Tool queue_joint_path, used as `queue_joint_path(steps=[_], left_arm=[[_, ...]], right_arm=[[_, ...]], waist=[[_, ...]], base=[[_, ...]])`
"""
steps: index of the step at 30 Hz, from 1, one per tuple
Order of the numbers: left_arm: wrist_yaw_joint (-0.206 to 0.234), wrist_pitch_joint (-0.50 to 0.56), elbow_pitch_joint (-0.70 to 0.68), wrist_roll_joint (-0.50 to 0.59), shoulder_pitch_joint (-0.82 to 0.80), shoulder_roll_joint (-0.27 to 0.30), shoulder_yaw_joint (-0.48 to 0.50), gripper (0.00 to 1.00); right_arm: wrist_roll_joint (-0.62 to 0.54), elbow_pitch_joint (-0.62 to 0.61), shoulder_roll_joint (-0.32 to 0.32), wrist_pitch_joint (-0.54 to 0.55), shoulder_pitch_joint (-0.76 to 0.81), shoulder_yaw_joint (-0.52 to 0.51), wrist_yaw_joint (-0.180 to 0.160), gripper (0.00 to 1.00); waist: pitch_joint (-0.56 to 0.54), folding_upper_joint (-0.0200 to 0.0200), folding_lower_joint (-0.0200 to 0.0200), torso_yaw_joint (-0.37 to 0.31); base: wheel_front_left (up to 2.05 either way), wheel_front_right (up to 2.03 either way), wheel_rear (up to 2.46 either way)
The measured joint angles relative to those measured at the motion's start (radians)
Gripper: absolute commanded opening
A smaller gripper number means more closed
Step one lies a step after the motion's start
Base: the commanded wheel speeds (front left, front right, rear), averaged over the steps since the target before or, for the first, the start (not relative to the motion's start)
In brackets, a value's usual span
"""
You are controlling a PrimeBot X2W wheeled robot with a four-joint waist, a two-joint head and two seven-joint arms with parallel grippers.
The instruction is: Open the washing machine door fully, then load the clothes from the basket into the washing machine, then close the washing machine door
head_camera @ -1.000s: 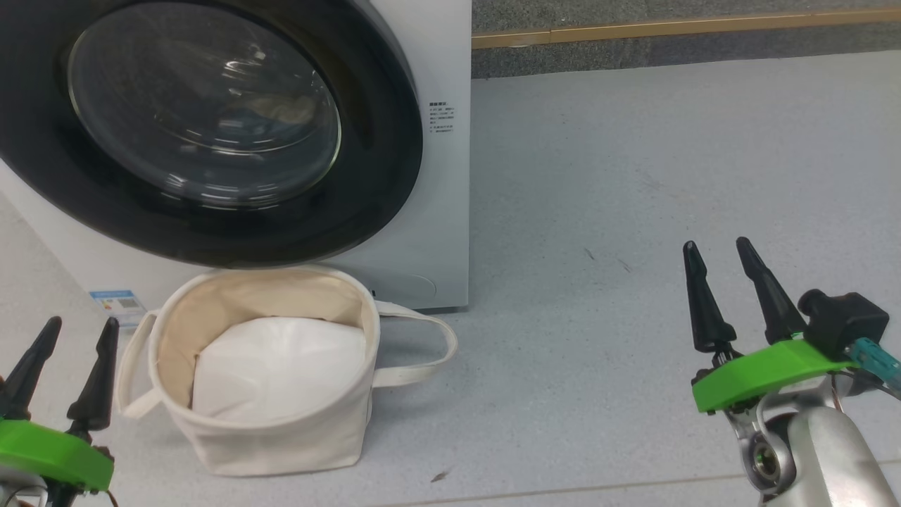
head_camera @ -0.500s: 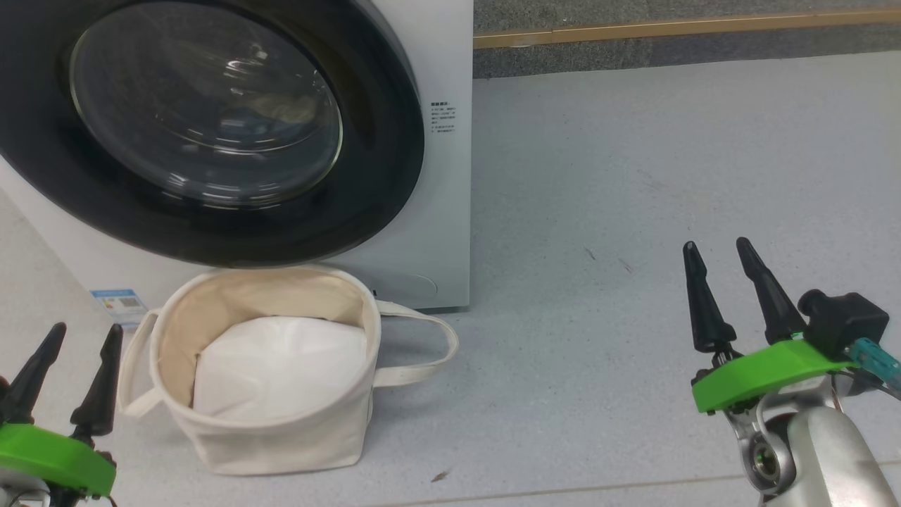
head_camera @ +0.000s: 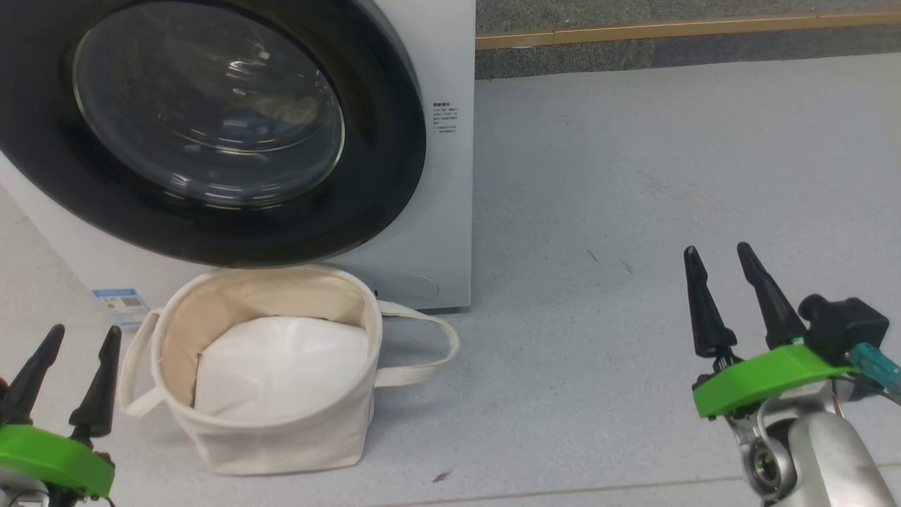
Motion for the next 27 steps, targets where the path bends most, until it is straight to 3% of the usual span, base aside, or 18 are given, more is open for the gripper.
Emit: queue_joint_path(steps=[17,18,24,27], left_arm=[[-0.008,-0.003,0.005,0.0,-0.003,0.0,-0.003,1.0],[-0.008,-0.003,0.007,-0.001,-0.002,-0.004,-0.004,0.0],[-0.008,0.002,0.054,-0.004,0.081,-0.105,-0.047,0.0],[-0.009,0.011,0.055,-0.028,0.096,-0.116,-0.038,0.0]], right_arm=[[0.0,-0.004,0.0,0.0,0.014,-0.002,0.0,1.0],[0.0,-0.001,0.0,0.001,0.015,-0.001,0.0,0.0],[0.005,0.092,0.008,0.003,0.088,0.001,0.0,0.0],[0.048,0.096,0.01,0.012,0.098,-0.001,0.0,0.0]], waist=[[-0.003,0.0,0.0,0.003],[-0.003,0.0,0.0,0.003],[-0.003,0.0,0.0,0.004],[-0.004,0.0,0.0017,0.009]], base=[[0.0,0.0,0.0],[0.0,0.0,0.0],[0.0,0.0,0.0],[0.0,0.0,0.0]])
